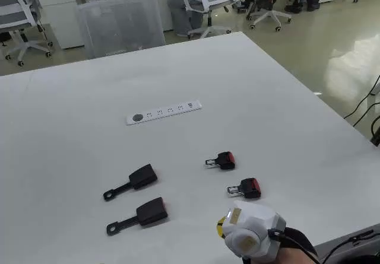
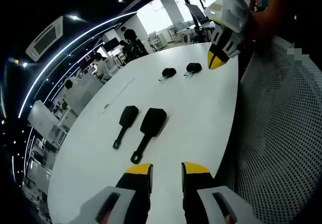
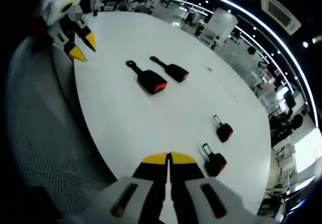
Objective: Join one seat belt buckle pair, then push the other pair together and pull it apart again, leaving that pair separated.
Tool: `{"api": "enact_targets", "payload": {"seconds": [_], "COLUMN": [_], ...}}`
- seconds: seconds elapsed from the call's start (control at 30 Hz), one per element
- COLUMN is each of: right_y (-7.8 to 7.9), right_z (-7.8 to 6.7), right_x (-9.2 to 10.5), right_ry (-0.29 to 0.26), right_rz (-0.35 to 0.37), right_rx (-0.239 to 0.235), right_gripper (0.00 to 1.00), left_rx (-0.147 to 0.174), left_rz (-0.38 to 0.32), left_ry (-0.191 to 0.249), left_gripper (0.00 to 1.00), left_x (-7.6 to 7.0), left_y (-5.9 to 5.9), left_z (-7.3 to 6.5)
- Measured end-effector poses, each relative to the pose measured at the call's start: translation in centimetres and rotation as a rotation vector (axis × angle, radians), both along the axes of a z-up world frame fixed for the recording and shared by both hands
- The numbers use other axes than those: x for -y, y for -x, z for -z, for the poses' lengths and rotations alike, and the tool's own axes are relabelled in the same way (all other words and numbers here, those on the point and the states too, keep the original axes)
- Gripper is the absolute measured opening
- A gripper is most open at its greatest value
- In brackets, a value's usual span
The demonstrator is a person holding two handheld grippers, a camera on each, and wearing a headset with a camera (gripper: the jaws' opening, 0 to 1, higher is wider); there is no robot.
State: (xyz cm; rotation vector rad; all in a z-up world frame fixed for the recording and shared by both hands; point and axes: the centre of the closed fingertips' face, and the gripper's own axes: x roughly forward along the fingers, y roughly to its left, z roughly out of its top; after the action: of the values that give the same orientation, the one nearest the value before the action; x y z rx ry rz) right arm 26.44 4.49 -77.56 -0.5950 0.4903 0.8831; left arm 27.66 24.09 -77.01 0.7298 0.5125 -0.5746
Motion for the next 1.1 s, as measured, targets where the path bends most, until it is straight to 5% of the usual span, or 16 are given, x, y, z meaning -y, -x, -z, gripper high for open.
{"api": "enact_targets", "payload": {"seconds": [0.07, 0.23, 0.33, 0.4, 0.47, 0.53, 0.67, 0.7, 0.77, 0.83, 0.93, 1.03, 1.1], "right_y": [-0.1, -0.2, -1.6, -1.5, -1.9, -2.6, -3.1, -3.3, -3.5, -3.7, -3.8, -4.1, -4.0], "right_z": [-0.3, 0.2, -1.1, -1.1, -1.4, -1.0, -1.0, -1.0, -0.9, -1.1, -1.2, -1.5, -1.7], "right_x": [0.1, -0.3, 0.0, -0.1, 0.5, 1.9, 3.0, 3.6, 4.9, 5.6, 6.3, 6.8, 6.6], "right_ry": [-0.008, -0.020, 0.033, 0.034, 0.053, 0.101, 0.120, 0.142, 0.209, 0.238, 0.215, 0.211, 0.198], "right_rz": [-0.006, -0.004, -0.003, 0.004, 0.026, 0.089, 0.145, 0.169, 0.213, 0.228, 0.267, 0.295, 0.295], "right_rx": [0.012, -0.014, 0.130, 0.120, 0.147, 0.146, 0.148, 0.155, 0.171, 0.190, 0.182, 0.189, 0.192], "right_gripper": [0.68, 0.77, 0.97, 1.00, 1.00, 1.00, 1.00, 1.00, 1.00, 1.00, 1.00, 1.00, 1.00], "left_rx": [0.002, -0.060, -0.076, -0.104, -0.068, -0.005, 0.017, 0.020, -0.044, -0.053, -0.007, -0.011, 0.022], "left_rz": [-0.081, -0.053, -0.033, -0.017, -0.009, 0.019, 0.027, 0.036, 0.010, 0.014, 0.041, 0.006, -0.023], "left_ry": [0.039, -0.015, -0.029, -0.060, 0.007, 0.017, 0.002, -0.063, -0.050, -0.065, -0.018, 0.000, 0.041], "left_gripper": [0.99, 1.00, 0.99, 0.93, 0.91, 0.93, 1.00, 1.00, 1.00, 1.00, 1.00, 1.00, 1.00], "left_x": [-0.6, -0.8, -0.9, -1.0, -0.3, 0.1, 0.0, -0.6, -0.7, -0.7, 0.1, -0.3, -0.5], "left_y": [-0.5, 0.2, 0.4, 0.8, 0.8, 0.2, 0.3, 0.2, 0.6, 0.8, 0.6, 0.3, -0.1], "left_z": [-0.4, 1.0, 1.3, 1.7, 0.6, -0.7, -1.1, -0.9, 0.3, 0.3, -1.1, -1.0, -1.9]}}
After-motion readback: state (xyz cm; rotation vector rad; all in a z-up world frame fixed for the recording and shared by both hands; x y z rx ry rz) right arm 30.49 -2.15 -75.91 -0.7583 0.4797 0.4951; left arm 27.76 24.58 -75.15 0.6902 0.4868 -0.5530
